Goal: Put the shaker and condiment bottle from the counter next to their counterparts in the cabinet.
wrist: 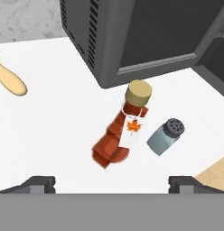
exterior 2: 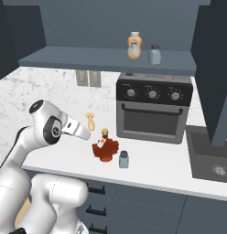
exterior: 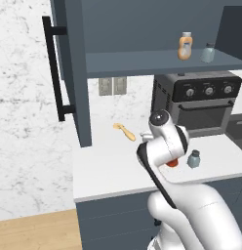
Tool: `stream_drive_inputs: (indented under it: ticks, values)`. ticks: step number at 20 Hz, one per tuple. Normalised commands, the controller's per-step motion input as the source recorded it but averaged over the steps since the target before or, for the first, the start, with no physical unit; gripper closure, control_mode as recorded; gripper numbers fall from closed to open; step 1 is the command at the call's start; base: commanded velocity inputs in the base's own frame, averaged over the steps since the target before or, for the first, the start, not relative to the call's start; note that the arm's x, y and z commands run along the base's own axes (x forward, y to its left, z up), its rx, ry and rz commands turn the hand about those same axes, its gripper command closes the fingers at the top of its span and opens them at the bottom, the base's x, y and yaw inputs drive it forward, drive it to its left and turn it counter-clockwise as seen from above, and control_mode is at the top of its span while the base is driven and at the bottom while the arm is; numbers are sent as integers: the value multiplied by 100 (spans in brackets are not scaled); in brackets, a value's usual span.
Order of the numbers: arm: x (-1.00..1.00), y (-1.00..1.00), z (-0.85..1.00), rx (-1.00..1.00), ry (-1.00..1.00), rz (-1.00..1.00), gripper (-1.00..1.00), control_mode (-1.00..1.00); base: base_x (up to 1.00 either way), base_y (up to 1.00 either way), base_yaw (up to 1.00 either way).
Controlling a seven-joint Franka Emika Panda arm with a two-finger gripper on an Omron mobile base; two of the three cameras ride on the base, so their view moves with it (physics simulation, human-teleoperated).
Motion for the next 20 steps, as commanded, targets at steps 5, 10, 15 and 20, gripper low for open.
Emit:
stream_drive_inputs:
  ticks: [5,10,15,20]
  values:
    - [0,0,-30,-3,-3,-1,-100,-100,0,0,0]
    - [0,0,-20,-2,-3,-4,-100,-100,0,0,0]
    - [0,0,-27,-2,-4,-3,-100,-100,0,0,0]
    - [0,-1,-7,0,-2,-4,-100,-100,0,0,0]
